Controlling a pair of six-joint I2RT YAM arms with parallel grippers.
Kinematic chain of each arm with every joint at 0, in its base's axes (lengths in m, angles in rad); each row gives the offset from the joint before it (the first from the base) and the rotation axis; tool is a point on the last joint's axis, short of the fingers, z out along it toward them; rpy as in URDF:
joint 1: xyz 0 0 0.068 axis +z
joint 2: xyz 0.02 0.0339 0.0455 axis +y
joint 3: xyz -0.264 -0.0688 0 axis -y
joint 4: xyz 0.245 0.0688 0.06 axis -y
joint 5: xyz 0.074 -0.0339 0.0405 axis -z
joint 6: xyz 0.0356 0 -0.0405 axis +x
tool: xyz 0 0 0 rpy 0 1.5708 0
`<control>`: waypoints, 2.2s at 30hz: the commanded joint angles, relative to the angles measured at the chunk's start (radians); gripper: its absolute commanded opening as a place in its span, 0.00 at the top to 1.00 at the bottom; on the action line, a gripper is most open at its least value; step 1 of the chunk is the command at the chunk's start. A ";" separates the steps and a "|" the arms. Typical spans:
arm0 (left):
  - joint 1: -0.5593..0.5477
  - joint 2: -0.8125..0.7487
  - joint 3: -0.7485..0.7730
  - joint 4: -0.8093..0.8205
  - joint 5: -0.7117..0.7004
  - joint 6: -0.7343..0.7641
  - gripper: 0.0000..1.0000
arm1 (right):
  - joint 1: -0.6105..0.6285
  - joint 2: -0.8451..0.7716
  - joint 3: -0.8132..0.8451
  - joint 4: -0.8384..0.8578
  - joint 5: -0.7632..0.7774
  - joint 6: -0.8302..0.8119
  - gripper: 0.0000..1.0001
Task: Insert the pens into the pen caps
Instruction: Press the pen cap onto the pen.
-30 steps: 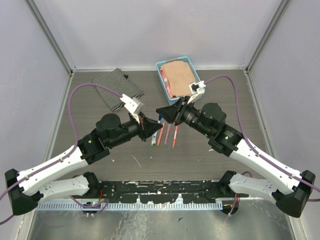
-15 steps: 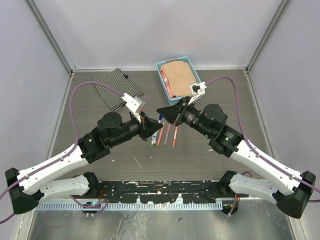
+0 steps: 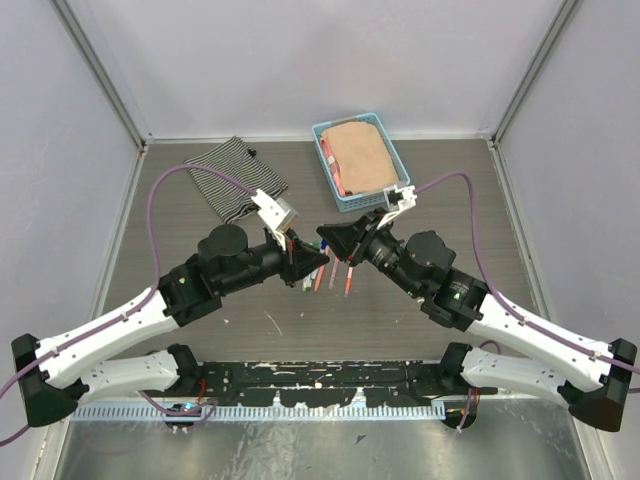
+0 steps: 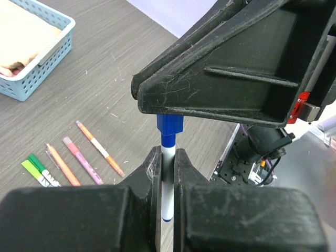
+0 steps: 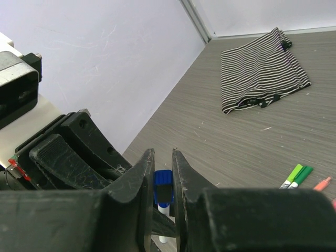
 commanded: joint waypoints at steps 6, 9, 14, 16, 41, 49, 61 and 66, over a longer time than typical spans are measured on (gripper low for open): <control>0.010 -0.006 0.104 0.246 -0.020 0.018 1.00 | 0.163 0.049 -0.084 -0.187 0.053 -0.001 1.00; 0.010 -0.012 0.101 0.252 -0.020 0.028 1.00 | 0.163 0.045 -0.113 -0.193 0.025 0.040 1.00; 0.009 -0.029 0.089 0.264 -0.034 0.034 1.00 | 0.163 0.019 -0.137 -0.237 0.019 0.082 0.99; 0.010 -0.031 0.086 0.269 -0.035 0.033 1.00 | 0.163 0.014 -0.145 -0.238 0.013 0.092 1.00; 0.009 -0.031 0.105 0.265 -0.036 0.039 1.00 | 0.338 0.111 -0.133 -0.358 0.302 0.091 1.00; 0.009 -0.037 0.091 0.268 -0.040 0.042 1.00 | 0.339 0.091 -0.143 -0.333 0.304 0.120 1.00; 0.009 -0.053 0.065 0.238 -0.015 0.056 1.00 | 0.338 0.046 -0.120 -0.217 0.278 0.066 0.91; 0.009 -0.074 -0.024 0.180 -0.034 0.056 1.00 | 0.338 0.031 0.010 -0.250 0.420 -0.028 0.75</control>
